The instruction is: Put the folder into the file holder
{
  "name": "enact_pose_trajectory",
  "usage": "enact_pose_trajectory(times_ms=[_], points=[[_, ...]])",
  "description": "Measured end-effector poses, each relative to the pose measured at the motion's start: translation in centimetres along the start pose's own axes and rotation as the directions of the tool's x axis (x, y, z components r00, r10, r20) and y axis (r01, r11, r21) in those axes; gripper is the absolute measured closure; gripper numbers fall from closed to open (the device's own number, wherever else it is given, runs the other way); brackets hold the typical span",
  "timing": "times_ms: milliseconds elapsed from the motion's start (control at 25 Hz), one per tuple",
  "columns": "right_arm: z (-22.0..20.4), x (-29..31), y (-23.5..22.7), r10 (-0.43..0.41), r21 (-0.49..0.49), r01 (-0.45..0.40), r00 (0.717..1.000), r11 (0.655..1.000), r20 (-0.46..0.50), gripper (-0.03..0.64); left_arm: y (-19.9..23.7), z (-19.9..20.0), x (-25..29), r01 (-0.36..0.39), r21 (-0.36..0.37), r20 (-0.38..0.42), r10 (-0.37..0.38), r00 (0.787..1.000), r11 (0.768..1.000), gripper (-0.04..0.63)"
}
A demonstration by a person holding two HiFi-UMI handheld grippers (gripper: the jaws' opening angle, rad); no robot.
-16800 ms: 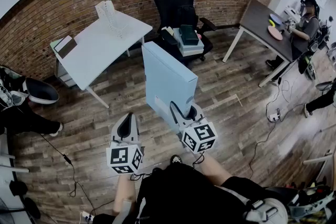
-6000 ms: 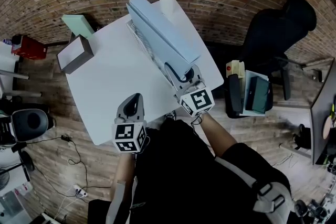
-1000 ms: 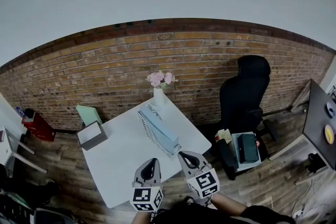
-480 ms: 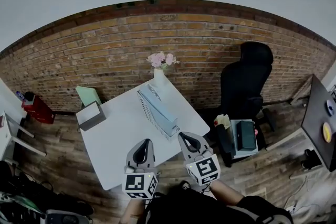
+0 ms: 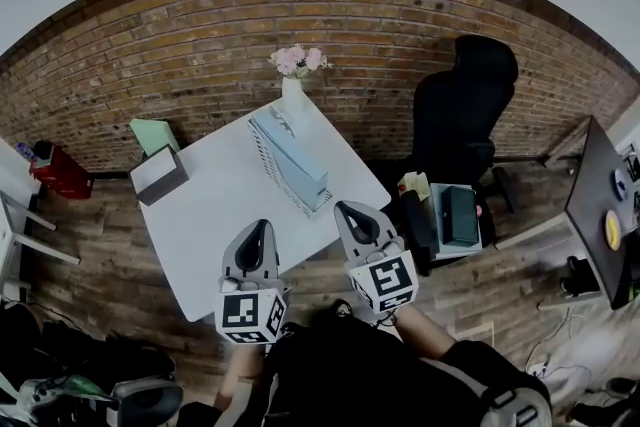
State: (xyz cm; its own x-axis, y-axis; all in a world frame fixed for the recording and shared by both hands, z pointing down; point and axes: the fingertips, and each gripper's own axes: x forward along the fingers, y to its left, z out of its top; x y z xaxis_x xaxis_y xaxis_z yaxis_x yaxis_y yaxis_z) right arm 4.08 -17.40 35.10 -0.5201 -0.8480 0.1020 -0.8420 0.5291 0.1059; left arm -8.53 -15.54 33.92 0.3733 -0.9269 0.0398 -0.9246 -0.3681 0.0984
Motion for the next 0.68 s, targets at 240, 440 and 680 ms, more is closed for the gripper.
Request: enact_pose_trajectory(times_ms=[240, 440, 680], points=[[-0.3, -0.5, -0.4, -0.018, 0.01, 0.018, 1.0, 1.0, -0.007, 0.609, 0.2, -0.4, -0.4, -0.009, -0.01, 0.0, 0.009, 1.0, 1.0, 0.572], [-0.7, -0.9, -0.3, -0.025, 0.014, 0.026, 1.0, 1.0, -0.017, 0.609, 0.5, -0.9, -0.7, -0.022, -0.014, -0.005, 0.022, 1.0, 1.0, 0.572], [-0.7, -0.2, -0.3, -0.023, 0.023, 0.022, 1.0, 0.999, 0.006, 0.609, 1.2, -1.1, -0.2, -0.034, -0.001, 0.0, 0.034, 0.999, 0.999, 0.572]])
